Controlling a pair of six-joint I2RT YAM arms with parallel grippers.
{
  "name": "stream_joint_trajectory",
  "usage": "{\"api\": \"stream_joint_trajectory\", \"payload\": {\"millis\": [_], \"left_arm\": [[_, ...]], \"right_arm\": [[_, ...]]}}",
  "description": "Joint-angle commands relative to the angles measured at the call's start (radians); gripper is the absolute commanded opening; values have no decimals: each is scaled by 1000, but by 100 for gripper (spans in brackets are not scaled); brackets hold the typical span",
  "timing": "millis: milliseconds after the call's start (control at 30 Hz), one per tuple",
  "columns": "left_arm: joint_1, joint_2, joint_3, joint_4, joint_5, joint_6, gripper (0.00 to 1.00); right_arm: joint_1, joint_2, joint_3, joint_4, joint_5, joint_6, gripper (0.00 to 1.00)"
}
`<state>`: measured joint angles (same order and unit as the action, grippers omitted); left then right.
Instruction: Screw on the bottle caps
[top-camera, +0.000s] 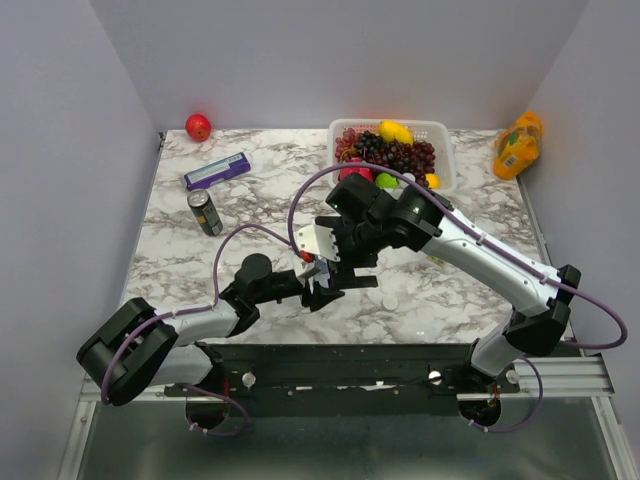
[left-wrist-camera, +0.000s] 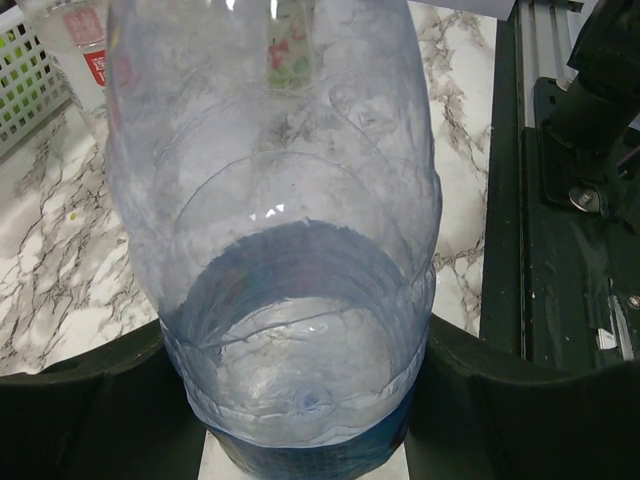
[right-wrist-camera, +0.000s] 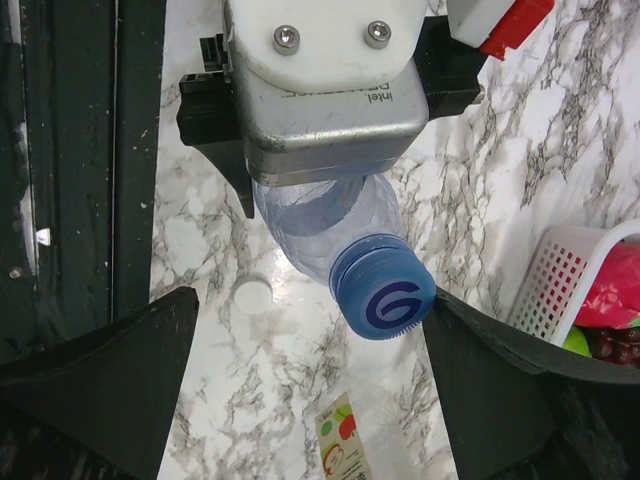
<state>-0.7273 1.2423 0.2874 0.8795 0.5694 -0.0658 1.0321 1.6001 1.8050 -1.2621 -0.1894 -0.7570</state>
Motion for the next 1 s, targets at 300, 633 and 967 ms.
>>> {"api": "stream_joint_trajectory", "payload": {"millis": [300,633,967], "left_arm": [[42,-17,18,62,-42,-35,0],[48,-27,32,-13,7,47,0],[48,-58,101,-284,168,305,0]], "right_arm": [[5,-58,-59,-144,-22,4,98],[-76,-101,28,-168,-31,97,92],[-122,-5,258,-204,-252,-148,86]]}}
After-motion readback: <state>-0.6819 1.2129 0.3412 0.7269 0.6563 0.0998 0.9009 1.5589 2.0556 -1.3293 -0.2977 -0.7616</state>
